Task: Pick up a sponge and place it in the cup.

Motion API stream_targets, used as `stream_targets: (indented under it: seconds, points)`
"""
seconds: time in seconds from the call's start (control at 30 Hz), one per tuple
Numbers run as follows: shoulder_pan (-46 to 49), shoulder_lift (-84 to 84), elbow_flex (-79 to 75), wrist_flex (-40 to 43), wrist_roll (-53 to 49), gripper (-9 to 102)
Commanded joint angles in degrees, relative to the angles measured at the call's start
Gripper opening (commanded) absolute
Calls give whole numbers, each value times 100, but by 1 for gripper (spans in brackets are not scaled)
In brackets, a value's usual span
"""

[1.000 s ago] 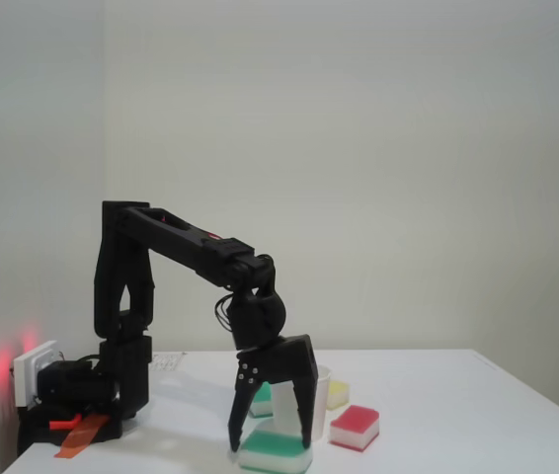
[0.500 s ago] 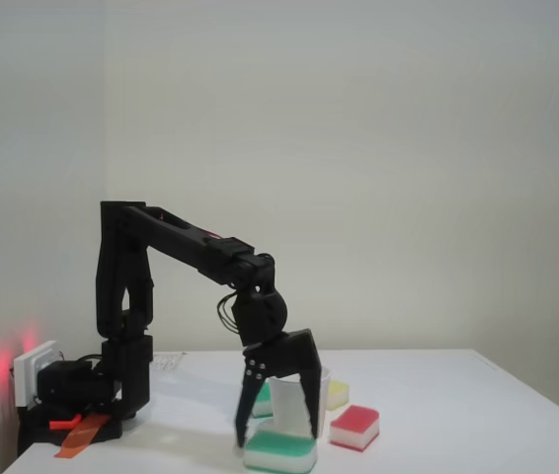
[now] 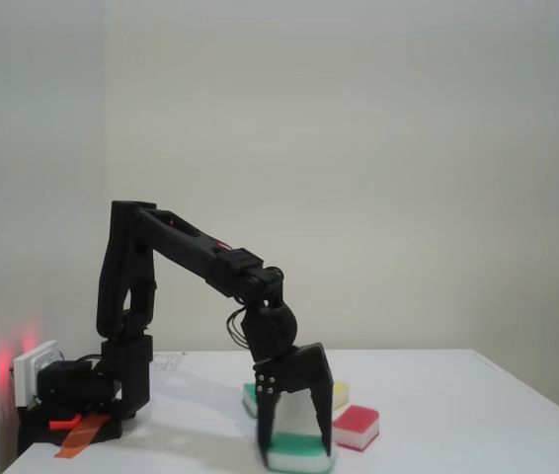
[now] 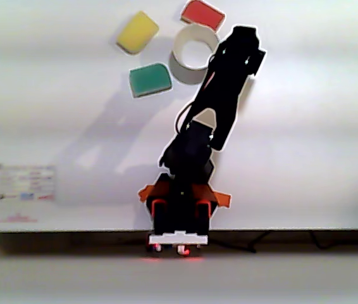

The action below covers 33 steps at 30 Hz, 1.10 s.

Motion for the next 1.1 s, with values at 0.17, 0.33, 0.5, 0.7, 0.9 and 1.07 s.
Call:
stream_targets:
  seconds: [0.17,0.33,0.5,0.7,0.9,1.07]
  points:
    - [105,-35,97,-97,193,0]
    - [158,53,123,-62,202,0]
    - [185,668,62,694,255,0]
    - [105,1793,9,1485,475,0]
    - [-132,2584,-598,2452,765,0]
    - [-413,2909,-1521,3700,984,0]
